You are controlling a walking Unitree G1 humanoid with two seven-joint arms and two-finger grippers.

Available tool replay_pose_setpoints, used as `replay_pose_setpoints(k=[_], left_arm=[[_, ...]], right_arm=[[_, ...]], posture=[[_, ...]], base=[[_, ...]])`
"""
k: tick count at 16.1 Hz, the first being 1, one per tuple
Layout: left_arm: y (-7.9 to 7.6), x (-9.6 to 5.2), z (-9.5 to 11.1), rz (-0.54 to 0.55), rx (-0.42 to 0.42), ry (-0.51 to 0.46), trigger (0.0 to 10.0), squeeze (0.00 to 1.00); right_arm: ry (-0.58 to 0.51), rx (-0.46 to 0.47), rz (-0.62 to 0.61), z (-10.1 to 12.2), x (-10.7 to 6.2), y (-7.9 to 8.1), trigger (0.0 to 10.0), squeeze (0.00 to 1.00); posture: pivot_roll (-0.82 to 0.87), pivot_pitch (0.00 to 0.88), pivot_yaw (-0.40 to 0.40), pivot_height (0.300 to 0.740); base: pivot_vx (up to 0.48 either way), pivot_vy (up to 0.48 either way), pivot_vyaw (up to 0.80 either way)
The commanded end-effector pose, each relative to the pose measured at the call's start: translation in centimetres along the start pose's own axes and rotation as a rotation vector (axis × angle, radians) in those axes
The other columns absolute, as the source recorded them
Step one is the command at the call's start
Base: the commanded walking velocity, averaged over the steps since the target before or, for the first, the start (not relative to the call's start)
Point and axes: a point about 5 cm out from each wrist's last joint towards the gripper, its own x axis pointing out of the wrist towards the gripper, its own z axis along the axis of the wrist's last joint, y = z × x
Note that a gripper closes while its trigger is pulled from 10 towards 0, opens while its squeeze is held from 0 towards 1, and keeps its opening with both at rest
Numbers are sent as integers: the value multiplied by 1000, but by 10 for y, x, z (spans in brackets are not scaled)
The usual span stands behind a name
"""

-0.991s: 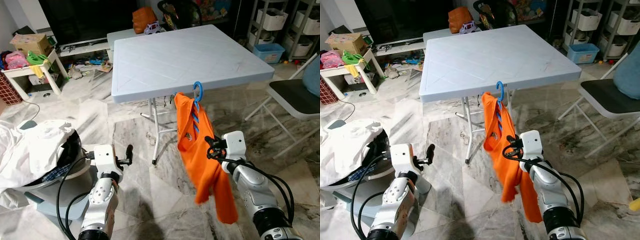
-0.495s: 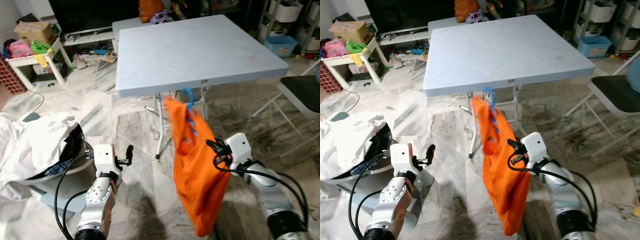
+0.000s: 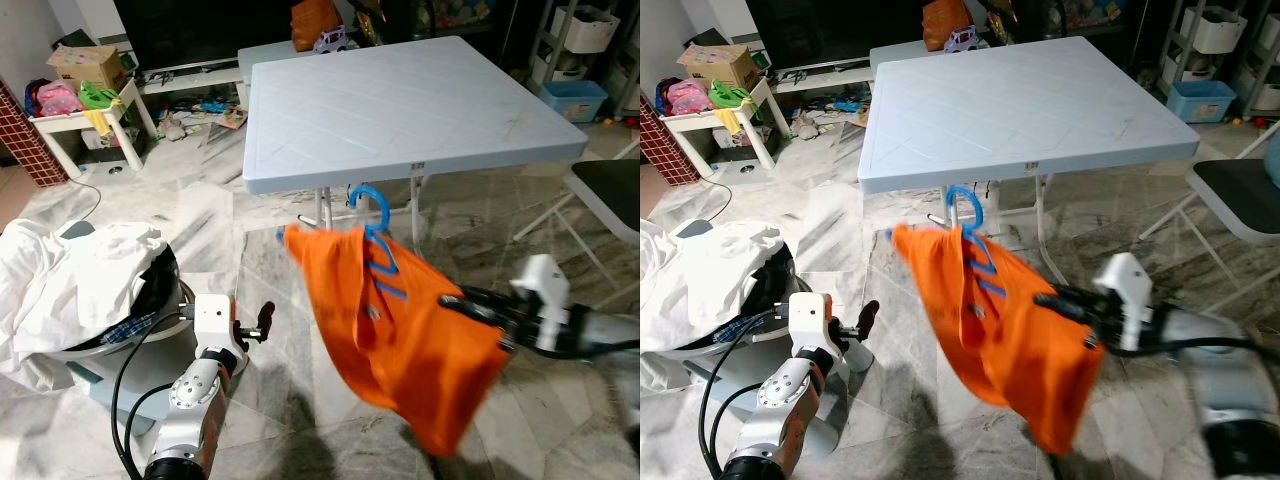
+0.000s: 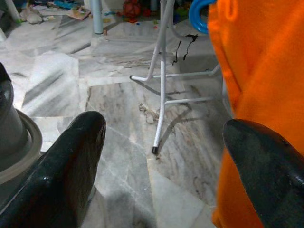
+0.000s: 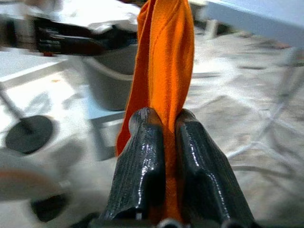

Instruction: Hang hanger

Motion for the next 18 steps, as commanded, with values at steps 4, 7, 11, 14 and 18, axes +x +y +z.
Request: replay_pose_setpoints(k=[4,7,11,14,18], left_arm=[[12,2,4,-7,-91,-13,10000,0],[-2,6,13,-118,-182,-66,10000,0],[-12,11,25,-207,-231,-123,10000,0],[-15,11,33,-265,-271,-169,0,0],[-15,9,33,-286,-289,-177,0,0]], right_arm=[[-69,20,147,24,-7,8,10000,0],[-93,38,208,32,-6,16,10000,0],[-93,62,262,36,-9,27,10000,0],[-88,71,253,35,-12,27,10000,0],[-83,74,244,35,-12,27,10000,0]], posture=[[-81,0,112,740],[-86,0,113,740],[-95,0,117,740],[-99,0,121,740],[-102,0,120,740]], base=[[0,0,0],[0,0,0],[0,0,0],[0,0,0],[0,0,0]])
